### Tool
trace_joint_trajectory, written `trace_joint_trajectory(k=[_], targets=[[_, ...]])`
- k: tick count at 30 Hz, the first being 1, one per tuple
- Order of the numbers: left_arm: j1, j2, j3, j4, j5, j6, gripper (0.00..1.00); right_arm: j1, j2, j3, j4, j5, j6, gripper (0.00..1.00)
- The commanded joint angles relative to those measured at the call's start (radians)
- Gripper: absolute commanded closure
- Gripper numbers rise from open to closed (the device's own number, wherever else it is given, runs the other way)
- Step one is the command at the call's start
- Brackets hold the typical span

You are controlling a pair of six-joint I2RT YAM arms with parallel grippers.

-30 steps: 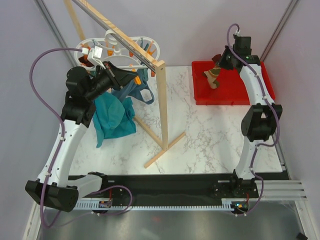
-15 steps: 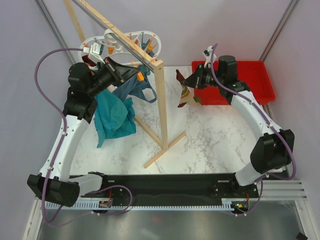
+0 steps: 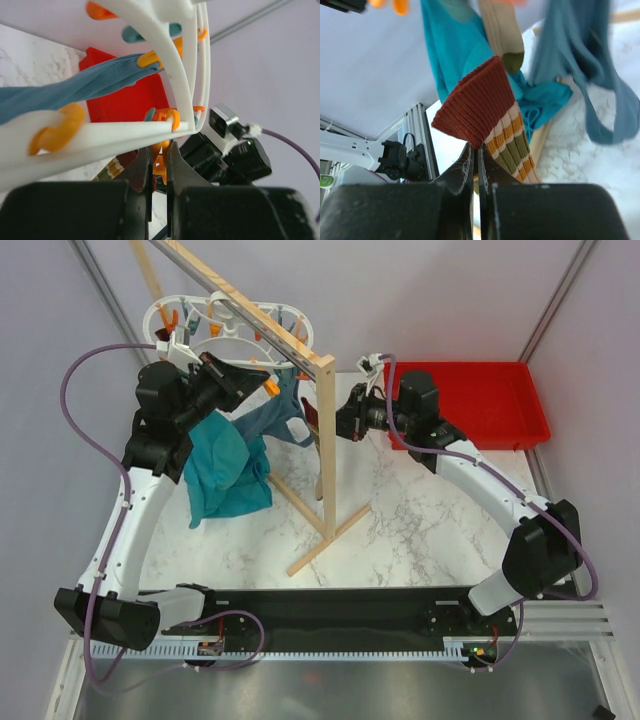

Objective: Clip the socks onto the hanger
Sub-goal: Clamp the sock onto the hanger.

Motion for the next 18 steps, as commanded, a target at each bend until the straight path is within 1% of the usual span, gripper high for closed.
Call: trace_joint_trajectory(k=[1, 2, 3, 5, 10, 12, 15, 18], targets=[[0.015, 0.016, -0.031, -0.280, -0.172, -0.126, 0.98, 0.074, 0.019, 0.100, 0.039, 0.085, -0.061, 1.00], [0.013, 0.006, -0.031, -0.286, -0.198, -0.131, 0.98, 0.091, 0.021, 0.102, 0.041, 0.111, -0.069, 1.00], [0.013, 0.000, -0.032, -0.298, -0.262, -0.138, 0.98, 0.122, 0.021, 0.107, 0.033, 0.175, -0.073, 1.00], [0.012, -0.027, -0.045, -0.295, -0.318, -0.158, 0.98, 0.158, 0.017, 0.108, 0.038, 0.228, -0.078, 1.00], [0.010, -0.032, -0.040, -0.289, -0.312, -0.149, 0.98, 0.194, 0.051, 0.134, 0.031, 0.283, -0.081, 1.00], [0.010, -0.032, -0.045, -0.289, -0.303, -0.152, 0.98, 0.200, 0.047, 0.130, 0.054, 0.302, -0.067, 1.00], [0.010, -0.027, -0.051, -0.284, -0.301, -0.157, 0.98, 0.203, 0.039, 0.134, 0.088, 0.300, -0.049, 1.00], [0.010, -0.020, -0.051, -0.277, -0.301, -0.154, 0.98, 0.211, 0.054, 0.172, 0.081, 0.280, -0.049, 1.00]])
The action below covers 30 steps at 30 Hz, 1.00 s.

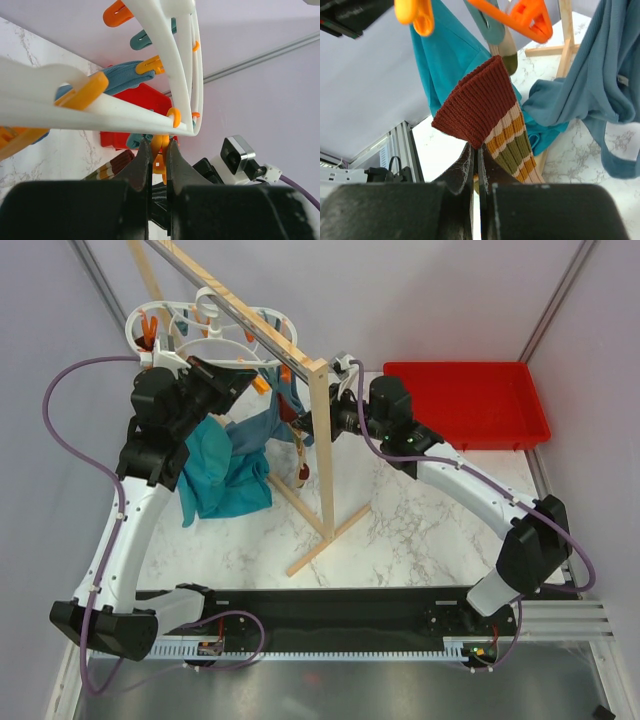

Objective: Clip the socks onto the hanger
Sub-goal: Clamp the sock onto the hanger.

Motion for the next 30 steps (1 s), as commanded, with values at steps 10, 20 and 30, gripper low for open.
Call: trace_joint_trajectory(k=[10, 20, 30], targets=[[0.004, 0.055, -0.047, -0.163, -0.084, -0.075, 0.98, 0.028, 0.043, 0.145, 0.060, -0.052, 0.005, 1.00], [-0.002, 0.062, -0.053, -0.151, -0.092, -0.073, 0.98, 0.043, 0.042, 0.146, 0.057, -0.050, -0.018, 1.00], [-0.015, 0.059, -0.062, -0.148, -0.103, -0.070, 0.98, 0.042, 0.007, 0.136, 0.035, 0.004, -0.064, 1.00]])
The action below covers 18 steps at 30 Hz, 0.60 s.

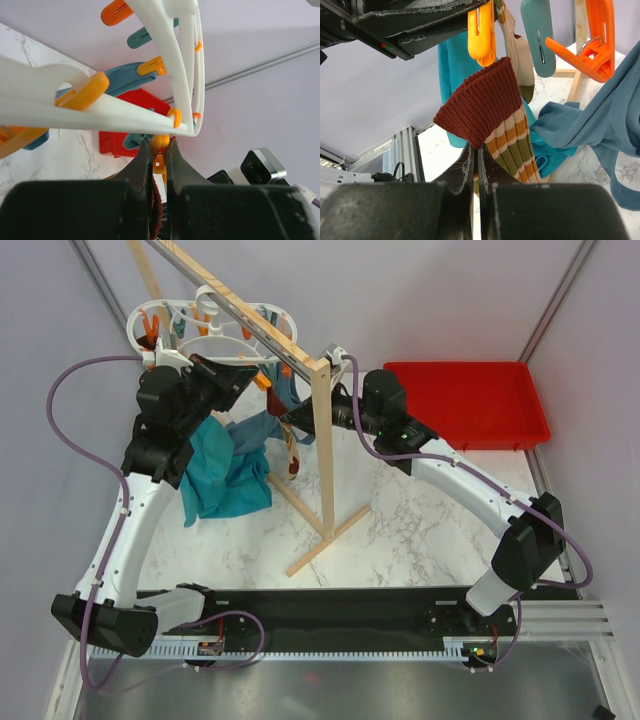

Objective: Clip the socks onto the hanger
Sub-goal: Clamp the sock onto the hanger.

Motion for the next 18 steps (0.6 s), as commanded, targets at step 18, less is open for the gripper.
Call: trace_joint_trajectory(k=[18], targets=[[-0.011, 0.038, -0.071, -0.179, -0.066, -0.061, 0.98, 0.012, 0.003, 0.107, 0.013, 0.001, -0.041, 1.00]])
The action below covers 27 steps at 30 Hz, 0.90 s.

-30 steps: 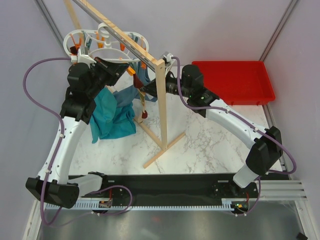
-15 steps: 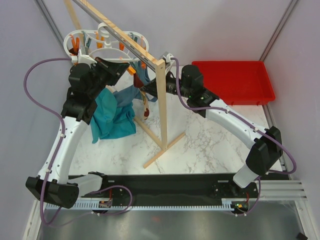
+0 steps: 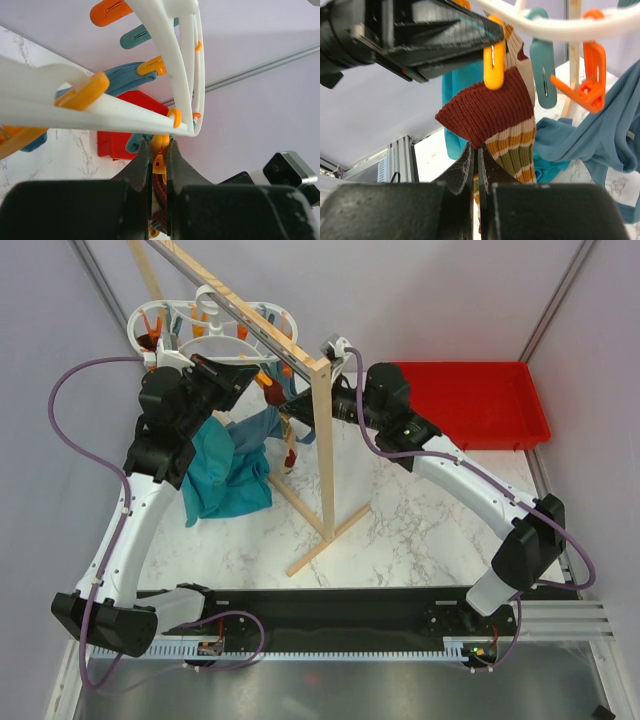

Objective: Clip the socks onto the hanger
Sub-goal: Clamp the sock onto the hanger.

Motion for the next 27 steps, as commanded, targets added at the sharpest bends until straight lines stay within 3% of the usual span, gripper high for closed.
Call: trace_joint_trajectory(k=[1, 11, 27], targets=[[-0.001, 0.038, -0.055, -0.202, -0.045, -0.051, 0.98, 0.013, 0.007, 0.069, 0.012, -0.019, -0.021, 1.00], [-0.004, 0.035, -0.046, -0.196, -0.039, -0.062, 0.98, 0.049, 0.047, 0.093, -0.046, 0.001, -0.061, 1.00], [-0.006, 0.023, -0.058, -0.195, -0.030, -0.041, 0.98, 0.049, -0.002, 0.080, -0.002, 0.067, -0.065, 1.00]])
